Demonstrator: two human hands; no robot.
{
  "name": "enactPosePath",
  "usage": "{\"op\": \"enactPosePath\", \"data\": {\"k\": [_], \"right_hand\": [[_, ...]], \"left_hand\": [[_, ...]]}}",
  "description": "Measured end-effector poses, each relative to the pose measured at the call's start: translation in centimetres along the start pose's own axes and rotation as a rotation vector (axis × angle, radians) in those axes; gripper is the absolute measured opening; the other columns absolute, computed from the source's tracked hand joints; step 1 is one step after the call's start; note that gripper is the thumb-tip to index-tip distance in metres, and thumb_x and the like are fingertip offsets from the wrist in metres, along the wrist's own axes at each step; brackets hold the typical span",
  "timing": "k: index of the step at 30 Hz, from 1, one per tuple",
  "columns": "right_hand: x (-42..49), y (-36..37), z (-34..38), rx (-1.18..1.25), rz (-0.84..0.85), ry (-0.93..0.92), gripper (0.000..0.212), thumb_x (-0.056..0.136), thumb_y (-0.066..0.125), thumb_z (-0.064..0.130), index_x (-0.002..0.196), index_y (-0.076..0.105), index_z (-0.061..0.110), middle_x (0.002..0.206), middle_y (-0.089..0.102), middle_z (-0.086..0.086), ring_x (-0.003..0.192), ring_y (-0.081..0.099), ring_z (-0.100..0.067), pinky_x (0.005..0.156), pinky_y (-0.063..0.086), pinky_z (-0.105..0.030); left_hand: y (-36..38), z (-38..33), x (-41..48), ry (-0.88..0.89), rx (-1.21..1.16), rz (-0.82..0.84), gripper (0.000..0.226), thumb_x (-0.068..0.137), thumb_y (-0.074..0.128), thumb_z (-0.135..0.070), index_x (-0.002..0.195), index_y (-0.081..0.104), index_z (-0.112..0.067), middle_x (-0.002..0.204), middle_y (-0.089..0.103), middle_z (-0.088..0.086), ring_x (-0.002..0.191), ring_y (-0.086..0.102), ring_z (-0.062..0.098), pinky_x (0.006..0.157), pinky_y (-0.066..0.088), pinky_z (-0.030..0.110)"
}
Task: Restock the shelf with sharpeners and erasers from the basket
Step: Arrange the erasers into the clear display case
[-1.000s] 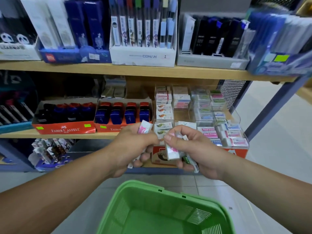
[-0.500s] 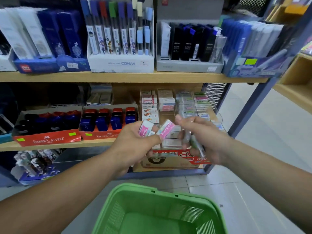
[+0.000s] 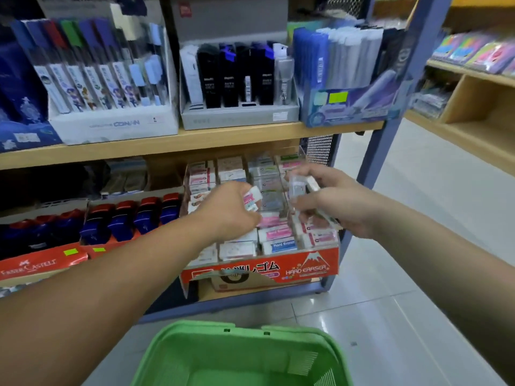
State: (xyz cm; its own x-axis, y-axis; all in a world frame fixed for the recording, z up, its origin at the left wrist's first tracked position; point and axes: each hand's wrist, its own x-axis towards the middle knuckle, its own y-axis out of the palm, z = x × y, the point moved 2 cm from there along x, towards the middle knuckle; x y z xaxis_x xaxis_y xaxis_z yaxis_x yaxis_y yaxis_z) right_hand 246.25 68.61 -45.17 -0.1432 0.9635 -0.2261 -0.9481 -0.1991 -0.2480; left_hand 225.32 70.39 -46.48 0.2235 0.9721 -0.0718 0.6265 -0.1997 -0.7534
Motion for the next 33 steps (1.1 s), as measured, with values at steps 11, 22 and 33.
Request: {"op": "enactPosePath", "data": {"k": [11, 22, 33], "right_hand": [[0.2, -1.3, -3.6, 0.226, -0.017, 0.018, 0.028, 0.093, 0.075, 0.006, 0.11, 0.078, 0.028, 0.115, 0.07, -0.03, 0.083, 0.063, -0.038, 0.075, 0.051, -0.048], [0.4, -0.2, -3.2, 0.172, -0.14, 0.008, 0.023, 0.091, 0.078, 0.011, 0.109, 0.075, 0.026, 0.106, 0.076, -0.023, 0.107, 0.069, -0.049, 0.091, 0.047, -0.075], [0.9, 3.8, -0.9, -0.277, -0.043, -0.159, 0.016, 0.098, 0.065, 0.016, 0.113, 0.062, 0.021, 0.1, 0.066, -0.005, 0.088, 0.075, -0.036, 0.066, 0.064, -0.049]], "left_hand": [[1.7, -0.3, 3.0, -0.003, 0.308, 0.05, 0.015, 0.082, 0.081, -0.034, 0.091, 0.073, -0.025, 0.086, 0.075, -0.004, 0.078, 0.071, 0.014, 0.072, 0.064, 0.04], [0.1, -0.7, 0.9, -0.009, -0.03, 0.1, 0.013, 0.088, 0.081, -0.032, 0.097, 0.073, -0.027, 0.088, 0.076, 0.001, 0.074, 0.073, 0.019, 0.066, 0.064, 0.041], [-1.8, 2.0, -6.3, -0.121, -0.543, 0.275, 0.019, 0.103, 0.057, -0.011, 0.117, 0.069, -0.018, 0.086, 0.065, 0.014, 0.073, 0.053, 0.021, 0.041, 0.032, 0.022]]}}
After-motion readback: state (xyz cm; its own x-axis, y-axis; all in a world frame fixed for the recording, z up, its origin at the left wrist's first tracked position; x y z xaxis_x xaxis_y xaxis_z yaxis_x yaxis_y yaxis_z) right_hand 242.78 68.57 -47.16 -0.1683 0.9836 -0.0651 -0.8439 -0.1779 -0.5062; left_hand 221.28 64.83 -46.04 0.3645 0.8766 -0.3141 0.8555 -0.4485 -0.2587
